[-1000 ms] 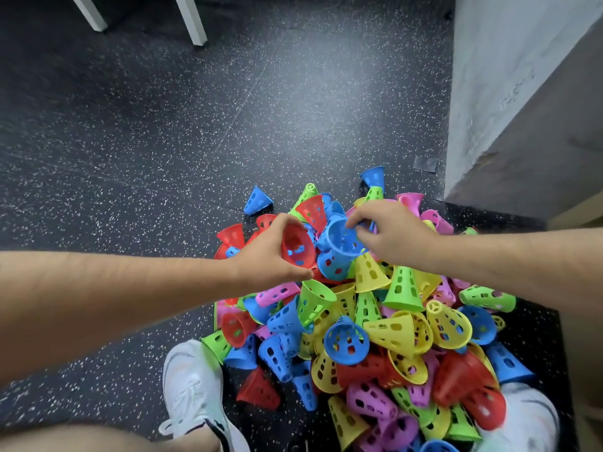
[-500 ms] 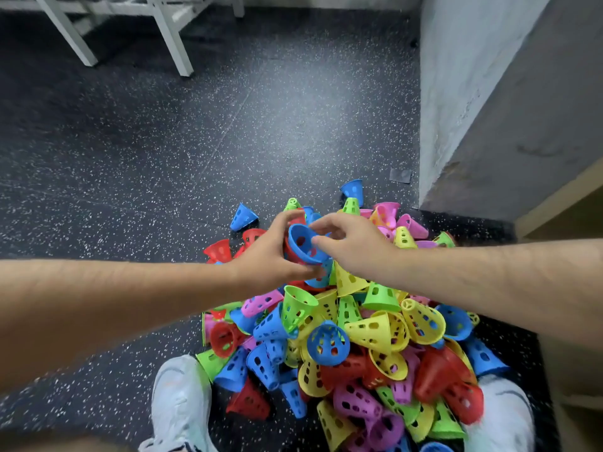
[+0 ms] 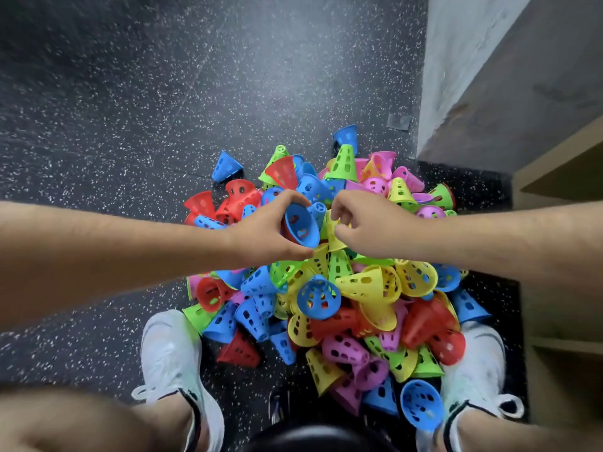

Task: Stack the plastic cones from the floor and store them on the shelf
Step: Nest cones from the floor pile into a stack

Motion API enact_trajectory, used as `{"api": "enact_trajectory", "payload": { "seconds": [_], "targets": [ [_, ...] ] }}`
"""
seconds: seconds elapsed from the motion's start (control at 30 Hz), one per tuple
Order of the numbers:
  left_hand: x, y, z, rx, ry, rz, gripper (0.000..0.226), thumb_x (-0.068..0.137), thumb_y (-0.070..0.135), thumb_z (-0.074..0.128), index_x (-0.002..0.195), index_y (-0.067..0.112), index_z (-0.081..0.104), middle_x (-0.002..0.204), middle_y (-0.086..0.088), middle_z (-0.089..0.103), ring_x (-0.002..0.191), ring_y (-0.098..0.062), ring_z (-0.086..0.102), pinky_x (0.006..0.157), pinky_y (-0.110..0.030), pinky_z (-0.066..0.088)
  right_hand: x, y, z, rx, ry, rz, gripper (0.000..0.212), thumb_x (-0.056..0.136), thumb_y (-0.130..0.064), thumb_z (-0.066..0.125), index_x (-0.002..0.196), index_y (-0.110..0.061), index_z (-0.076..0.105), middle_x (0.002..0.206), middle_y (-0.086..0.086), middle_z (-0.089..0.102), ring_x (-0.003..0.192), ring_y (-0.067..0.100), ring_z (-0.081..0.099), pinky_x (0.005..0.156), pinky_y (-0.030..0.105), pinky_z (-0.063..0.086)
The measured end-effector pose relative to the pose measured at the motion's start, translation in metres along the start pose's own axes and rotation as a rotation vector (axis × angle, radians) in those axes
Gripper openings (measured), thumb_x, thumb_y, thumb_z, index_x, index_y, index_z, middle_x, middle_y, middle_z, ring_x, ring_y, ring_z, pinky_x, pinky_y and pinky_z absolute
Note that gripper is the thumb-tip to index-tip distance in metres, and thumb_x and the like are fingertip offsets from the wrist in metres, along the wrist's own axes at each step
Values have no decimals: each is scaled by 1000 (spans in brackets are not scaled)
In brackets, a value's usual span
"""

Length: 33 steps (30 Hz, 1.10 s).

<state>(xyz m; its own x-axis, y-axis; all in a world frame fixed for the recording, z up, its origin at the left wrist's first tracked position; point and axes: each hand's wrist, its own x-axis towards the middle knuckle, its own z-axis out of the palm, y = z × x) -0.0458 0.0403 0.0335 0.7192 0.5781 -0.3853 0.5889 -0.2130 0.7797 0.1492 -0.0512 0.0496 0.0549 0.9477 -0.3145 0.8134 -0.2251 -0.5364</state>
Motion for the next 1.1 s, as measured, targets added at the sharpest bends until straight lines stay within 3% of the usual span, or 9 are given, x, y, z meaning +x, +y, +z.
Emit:
{"api": "enact_trajectory", "payload": {
  "seconds": [0.07,0.17,0.3,0.43,0.57,0.7,0.8,0.93,1.1],
  "targets": [
    [-2,1,7,20,-42,-17,69,75,22,90,127,36,47,114,-12,67,80,-15,62,86,-42,56,-12,10,-4,-217,-151,-58,15,88,-25,56,101,-21,50,77,-5,63,74,19,59,57,31,41],
    [-5,3,16,48,-87,-23,70,72,28,92,125,42,47,109,-14,69,68,-11,57,82,-46,58,-32,21,-3,-421,-149,-98,27,90,-48,56,91,-22,48,67,-6,52,69,22,54,49,30,26],
    [-5,9,25,64,-114,-18,69,74,28,92,126,41,48,107,-14,69,67,-10,55,83,-45,57,-45,33,11,-575,-266,194,67,88,-74,49,63,-12,48,56,0,45,53,20,45,46,27,31],
    [-2,14,29,35,-137,-30,69,75,28,91,127,40,48,108,-15,67,63,-7,54,80,-40,56,-46,40,26,-271,-414,425,55,93,-55,61,61,-13,45,55,2,41,56,23,45,50,27,34],
    [4,15,31,14,-123,-44,68,75,27,91,127,38,49,104,-10,66,58,0,51,67,-22,51,-41,33,9,-67,-417,445,27,96,-33,54,73,-18,56,74,1,57,76,26,56,68,29,47],
    [11,10,32,-7,-75,-54,69,76,25,90,129,37,48,91,-4,64,58,-3,53,66,-28,53,-39,16,-28,-304,-9,212,27,96,-32,43,75,-16,49,72,1,54,70,27,52,56,36,36],
    [25,7,29,-77,-26,-48,75,75,26,91,134,36,44,104,-5,68,73,-7,62,81,-39,59,-26,12,-43,-237,242,12,30,100,-40,41,76,-24,35,76,-5,44,72,23,43,61,39,30],
    [46,11,24,-266,27,49,94,72,26,94,146,31,36,124,6,65,108,-8,67,96,-33,56,1,26,-35,-57,112,-199,18,103,-39,45,89,-26,46,90,-6,46,86,18,48,73,39,38],
    [58,31,-2,-287,2,11,91,63,39,91,139,39,39,99,-8,71,83,-11,66,82,-39,62,22,18,-50,20,-91,-269,16,101,-31,52,109,-21,62,104,-2,56,97,17,55,84,36,45]
  ]
}}
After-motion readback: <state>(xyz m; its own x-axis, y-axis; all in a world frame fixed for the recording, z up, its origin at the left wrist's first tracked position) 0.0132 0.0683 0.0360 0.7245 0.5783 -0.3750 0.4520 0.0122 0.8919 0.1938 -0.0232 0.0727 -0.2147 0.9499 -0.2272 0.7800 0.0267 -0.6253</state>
